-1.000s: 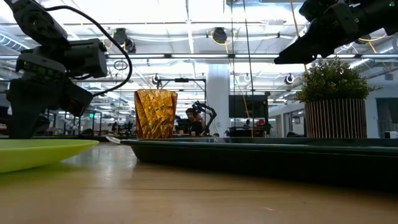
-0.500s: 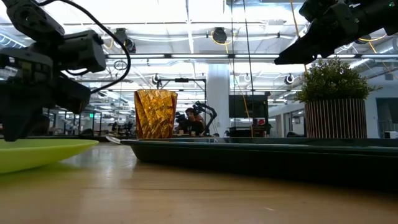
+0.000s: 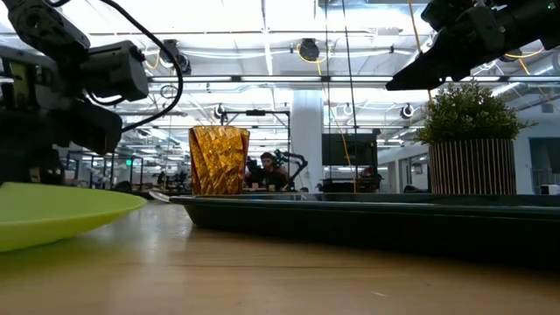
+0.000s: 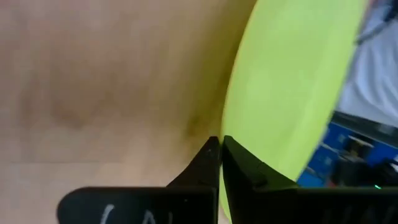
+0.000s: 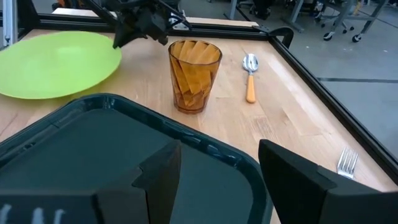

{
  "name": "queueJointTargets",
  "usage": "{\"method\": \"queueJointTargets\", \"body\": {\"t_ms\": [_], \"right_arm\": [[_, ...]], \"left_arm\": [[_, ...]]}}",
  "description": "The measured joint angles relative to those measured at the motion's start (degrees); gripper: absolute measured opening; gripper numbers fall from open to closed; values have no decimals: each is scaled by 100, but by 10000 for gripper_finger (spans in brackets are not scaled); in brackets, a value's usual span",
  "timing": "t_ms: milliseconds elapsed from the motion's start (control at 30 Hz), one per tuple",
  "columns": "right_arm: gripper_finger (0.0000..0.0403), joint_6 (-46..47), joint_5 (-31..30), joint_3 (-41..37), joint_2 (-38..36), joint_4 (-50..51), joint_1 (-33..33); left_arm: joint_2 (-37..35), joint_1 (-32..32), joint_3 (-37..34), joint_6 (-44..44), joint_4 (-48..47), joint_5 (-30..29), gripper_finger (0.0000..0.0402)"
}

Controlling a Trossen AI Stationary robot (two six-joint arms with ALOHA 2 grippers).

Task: Pick and place plate/cup/fork/spoon on tray
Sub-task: Put the green plate on the center of the black tray

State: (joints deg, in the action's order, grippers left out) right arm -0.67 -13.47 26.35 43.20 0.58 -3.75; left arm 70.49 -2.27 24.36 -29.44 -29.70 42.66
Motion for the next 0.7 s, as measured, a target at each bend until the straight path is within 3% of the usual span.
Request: {"method": "queueJointTargets", "body": {"t_ms": [300,533,700], "right_arm": [[210,-1,0,0,-1,15,0],[210,-2,0,0,-2,15,0],[210,-2,0,0,-2,15,0]], "left_arm": [[-15,-7,0,-205,741,999,2],[-485,-179,29,-592,1007,1007,1],[-941,-259,265,-906,1000,478,1]]}}
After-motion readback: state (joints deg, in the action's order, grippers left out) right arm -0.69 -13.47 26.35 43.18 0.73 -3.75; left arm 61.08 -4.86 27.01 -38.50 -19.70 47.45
